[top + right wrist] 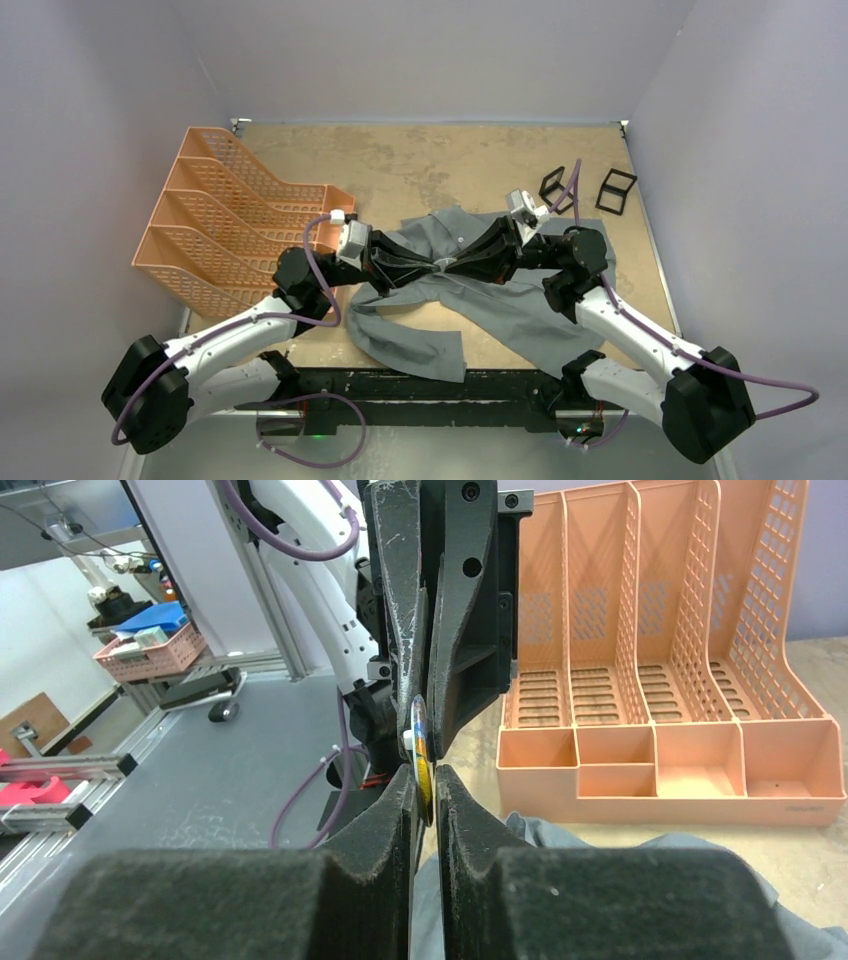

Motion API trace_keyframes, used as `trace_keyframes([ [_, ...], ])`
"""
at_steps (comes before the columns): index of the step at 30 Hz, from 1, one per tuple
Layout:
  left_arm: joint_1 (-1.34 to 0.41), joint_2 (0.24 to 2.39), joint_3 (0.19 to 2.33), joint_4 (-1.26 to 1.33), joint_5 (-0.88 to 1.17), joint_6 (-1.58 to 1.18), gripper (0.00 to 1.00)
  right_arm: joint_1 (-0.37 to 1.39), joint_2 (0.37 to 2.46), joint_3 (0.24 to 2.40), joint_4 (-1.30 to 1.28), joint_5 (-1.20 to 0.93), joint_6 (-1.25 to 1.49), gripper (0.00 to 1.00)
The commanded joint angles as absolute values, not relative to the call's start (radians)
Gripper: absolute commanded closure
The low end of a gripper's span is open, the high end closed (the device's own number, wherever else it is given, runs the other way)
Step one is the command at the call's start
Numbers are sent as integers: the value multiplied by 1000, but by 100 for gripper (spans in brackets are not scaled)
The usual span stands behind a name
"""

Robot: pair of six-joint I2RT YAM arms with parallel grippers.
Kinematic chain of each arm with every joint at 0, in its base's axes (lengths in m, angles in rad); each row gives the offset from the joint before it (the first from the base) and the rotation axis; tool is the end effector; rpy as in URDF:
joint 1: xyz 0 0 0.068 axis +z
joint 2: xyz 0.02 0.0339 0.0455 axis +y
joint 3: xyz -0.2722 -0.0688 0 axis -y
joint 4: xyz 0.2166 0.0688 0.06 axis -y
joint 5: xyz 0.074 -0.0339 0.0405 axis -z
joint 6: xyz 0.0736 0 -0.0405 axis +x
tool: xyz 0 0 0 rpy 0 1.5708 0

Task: Remove the brooch from the garment
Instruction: Close the brooch.

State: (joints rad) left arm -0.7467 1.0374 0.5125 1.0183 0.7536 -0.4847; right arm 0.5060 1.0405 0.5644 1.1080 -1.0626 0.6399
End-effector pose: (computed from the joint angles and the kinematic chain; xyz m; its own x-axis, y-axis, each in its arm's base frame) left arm 0.1211 -0.1807 0.3517 -0.1293 -0.3433 -0.9303 0.9916 -0.0385 -0.1236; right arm 0.1359 0.1488 0.3672 -0.0946 0.2798 -0.9554 -0.9923 -0.1036 0.0679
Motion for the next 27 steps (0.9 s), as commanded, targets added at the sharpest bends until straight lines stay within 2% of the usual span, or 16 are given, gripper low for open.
trace_keyframes([
  [1, -803, 987, 518, 1058, 856, -470, 100, 500, 1054, 596, 1062, -924, 619, 89],
  [27, -851, 895, 529, 841, 863, -266, 100, 499, 1061, 688, 785, -796, 659, 100],
])
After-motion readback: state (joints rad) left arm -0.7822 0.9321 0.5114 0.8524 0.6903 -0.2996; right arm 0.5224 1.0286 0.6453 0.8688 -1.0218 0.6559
